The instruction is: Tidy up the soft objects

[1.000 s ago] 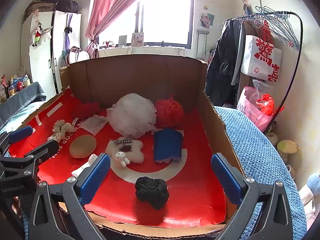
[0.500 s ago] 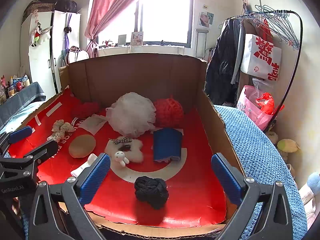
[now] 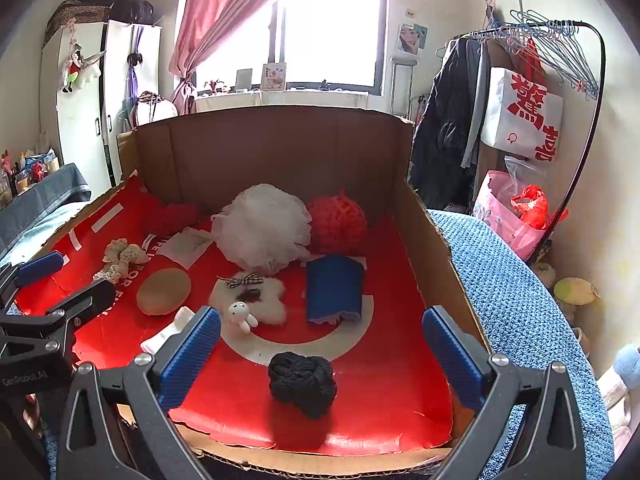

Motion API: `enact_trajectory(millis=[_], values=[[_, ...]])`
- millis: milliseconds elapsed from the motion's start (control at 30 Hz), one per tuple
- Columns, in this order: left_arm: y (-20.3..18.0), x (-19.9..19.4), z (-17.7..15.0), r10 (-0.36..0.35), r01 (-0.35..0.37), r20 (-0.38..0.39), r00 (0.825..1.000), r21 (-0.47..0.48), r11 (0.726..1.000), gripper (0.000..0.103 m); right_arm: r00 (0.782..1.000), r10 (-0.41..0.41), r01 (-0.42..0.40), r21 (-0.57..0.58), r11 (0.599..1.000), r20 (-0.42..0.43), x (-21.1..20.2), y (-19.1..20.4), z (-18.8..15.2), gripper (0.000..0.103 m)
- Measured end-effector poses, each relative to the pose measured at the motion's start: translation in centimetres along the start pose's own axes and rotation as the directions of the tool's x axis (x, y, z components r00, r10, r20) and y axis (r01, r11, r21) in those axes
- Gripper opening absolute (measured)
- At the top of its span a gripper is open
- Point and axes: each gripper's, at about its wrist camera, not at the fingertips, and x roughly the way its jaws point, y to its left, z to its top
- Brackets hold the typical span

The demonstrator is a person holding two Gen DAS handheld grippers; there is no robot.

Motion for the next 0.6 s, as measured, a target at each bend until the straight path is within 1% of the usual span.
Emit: enact_trajectory(millis=[400, 600], values=[[0.04, 0.00, -0.17, -0.002, 0.002, -0.001, 1.000, 0.003, 1.000, 0.103, 1.000, -0.003, 0.003, -0.002, 1.000, 0.001, -0.02, -0.02, -0.08, 0.103], [0.16, 0.41, -0.36, -0.005, 0.005, -0.020, 1.000, -0.004, 1.000, 0.103, 1.000, -0.005, 0.005, -0.003, 1.000, 0.001, -0.01, -0.02, -0.13, 0.103]])
